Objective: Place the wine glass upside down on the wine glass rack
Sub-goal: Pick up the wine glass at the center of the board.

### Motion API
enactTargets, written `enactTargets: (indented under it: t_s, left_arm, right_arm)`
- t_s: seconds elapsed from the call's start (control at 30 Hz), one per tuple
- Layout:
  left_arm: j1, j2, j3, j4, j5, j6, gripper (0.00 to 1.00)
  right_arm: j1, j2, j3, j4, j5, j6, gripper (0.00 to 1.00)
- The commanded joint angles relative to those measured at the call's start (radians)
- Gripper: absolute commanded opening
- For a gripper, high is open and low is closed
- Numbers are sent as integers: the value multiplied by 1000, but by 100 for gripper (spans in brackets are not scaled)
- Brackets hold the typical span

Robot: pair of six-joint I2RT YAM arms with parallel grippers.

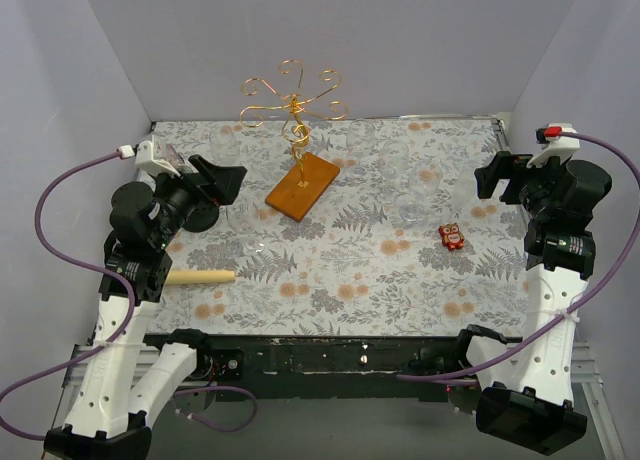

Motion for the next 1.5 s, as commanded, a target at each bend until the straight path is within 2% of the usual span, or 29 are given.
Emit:
enactTargets:
  t_s: [0.0,0.1,0.37,0.5,0.67,0.9,1.07,1.23,1.47]
  left_arm:
    - [-7,0,30,-9,22,-6,98]
    - [-7,0,24,-11,26,-6,98]
    - [-7,2,12,-17,40,-4,98]
    - [-7,2,9,-25,46,0,98]
    - [-7,-3,6,-40,49,3,98]
    - [-7,-12,1,-55,49,5,98]
    - [-7,-17,-2,-60,51,3,98]
    - [-7,-23,-10,-58,51,2,98]
    - [-7,-28,-20,-57,48,3,98]
  right_arm:
    - [-6,1,42,28,11,11,98]
    - [-6,1,42,25,12,4,98]
    - [-6,-1,34,3,-107,-215,98]
    - [-6,15,50,-90,-317,-458,98]
    - [-4,41,96,-274,-464,-718,98]
    - [-3,130,191,-310,-436,-624,98]
    - [-4,278,356,-461,-374,-604,96]
    - [-4,383,439,-522,-287,-555,88]
    - [8,449,438,-517,-233,-533,73]
